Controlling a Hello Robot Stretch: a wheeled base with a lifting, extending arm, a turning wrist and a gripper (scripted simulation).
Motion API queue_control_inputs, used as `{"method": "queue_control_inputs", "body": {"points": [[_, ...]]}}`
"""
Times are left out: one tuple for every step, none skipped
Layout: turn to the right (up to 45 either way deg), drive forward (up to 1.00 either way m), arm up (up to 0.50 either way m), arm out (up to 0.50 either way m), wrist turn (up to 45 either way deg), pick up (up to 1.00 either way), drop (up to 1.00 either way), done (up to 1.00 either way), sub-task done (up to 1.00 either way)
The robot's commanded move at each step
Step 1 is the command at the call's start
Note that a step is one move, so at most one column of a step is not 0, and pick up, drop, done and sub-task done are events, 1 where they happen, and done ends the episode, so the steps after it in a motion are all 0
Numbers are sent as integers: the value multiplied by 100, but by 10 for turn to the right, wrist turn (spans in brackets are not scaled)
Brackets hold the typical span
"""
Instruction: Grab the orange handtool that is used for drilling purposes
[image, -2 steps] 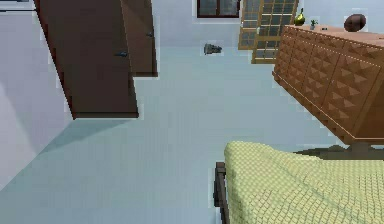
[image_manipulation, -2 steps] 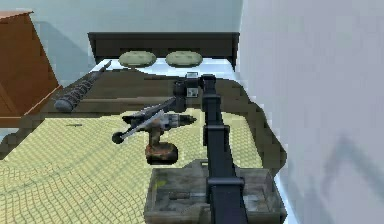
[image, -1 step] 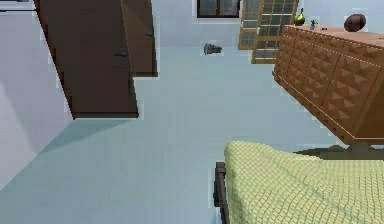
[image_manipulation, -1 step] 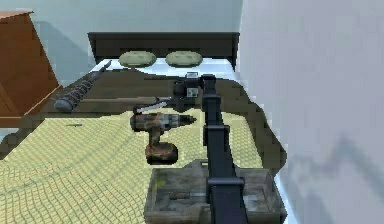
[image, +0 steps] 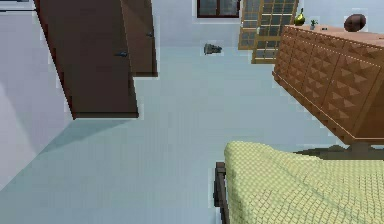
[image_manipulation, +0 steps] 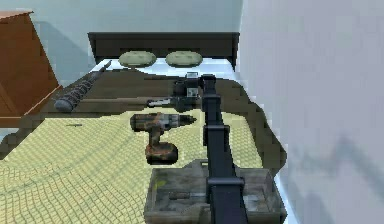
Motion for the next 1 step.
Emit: {"method": "queue_control_inputs", "body": {"points": [[0, 0, -30, 0, 0, 0, 0, 0, 0]]}}
